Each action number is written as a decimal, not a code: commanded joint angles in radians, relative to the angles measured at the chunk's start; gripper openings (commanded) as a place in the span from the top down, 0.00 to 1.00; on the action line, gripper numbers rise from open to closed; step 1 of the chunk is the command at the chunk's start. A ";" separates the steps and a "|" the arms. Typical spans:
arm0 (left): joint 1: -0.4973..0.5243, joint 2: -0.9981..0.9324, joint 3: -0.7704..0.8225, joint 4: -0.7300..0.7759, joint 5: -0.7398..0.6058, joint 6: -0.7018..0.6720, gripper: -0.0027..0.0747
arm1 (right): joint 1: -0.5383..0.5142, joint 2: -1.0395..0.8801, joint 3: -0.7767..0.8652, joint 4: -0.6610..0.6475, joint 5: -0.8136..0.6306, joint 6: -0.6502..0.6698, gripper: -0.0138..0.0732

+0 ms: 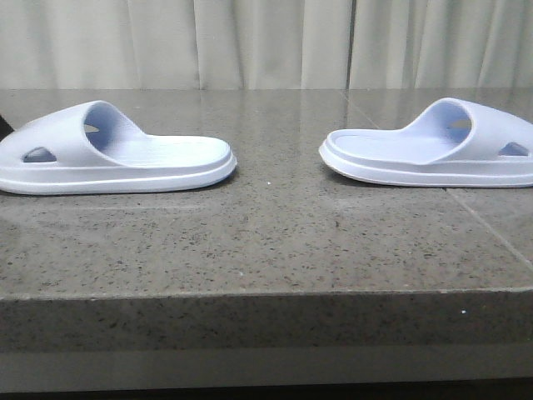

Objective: Insert blue slippers together front up

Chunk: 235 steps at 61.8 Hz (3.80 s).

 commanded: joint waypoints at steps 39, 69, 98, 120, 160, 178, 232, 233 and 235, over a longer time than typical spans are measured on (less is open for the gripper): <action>-0.009 -0.357 0.097 -0.200 0.057 0.112 0.99 | -0.008 0.022 -0.047 -0.005 0.016 0.000 0.38; -0.009 -0.475 0.172 -0.207 0.059 0.128 0.99 | -0.109 0.414 -0.339 -0.004 0.179 0.005 0.38; -0.009 -0.475 0.172 -0.208 0.057 0.132 0.99 | -0.570 0.756 -0.403 0.828 0.205 -0.596 0.39; -0.009 -0.475 0.172 -0.208 0.057 0.132 0.99 | -0.570 0.999 -0.403 1.202 0.232 -0.946 0.39; -0.009 -0.475 0.172 -0.208 0.057 0.132 0.99 | -0.422 1.176 -0.403 1.312 0.259 -1.081 0.62; -0.009 -0.475 0.174 -0.218 0.049 0.132 0.99 | -0.421 1.157 -0.403 1.343 0.303 -1.081 0.98; -0.459 -0.222 0.269 -0.588 -0.389 0.249 0.99 | -0.464 0.832 -0.360 1.447 0.342 -0.982 0.97; -0.459 -0.216 0.264 -0.588 -0.389 0.251 0.99 | -0.463 0.832 -0.354 1.449 0.338 -0.982 0.97; -0.459 -0.205 0.257 -0.588 -0.389 0.251 0.99 | -0.462 0.832 -0.340 1.450 0.328 -0.982 0.97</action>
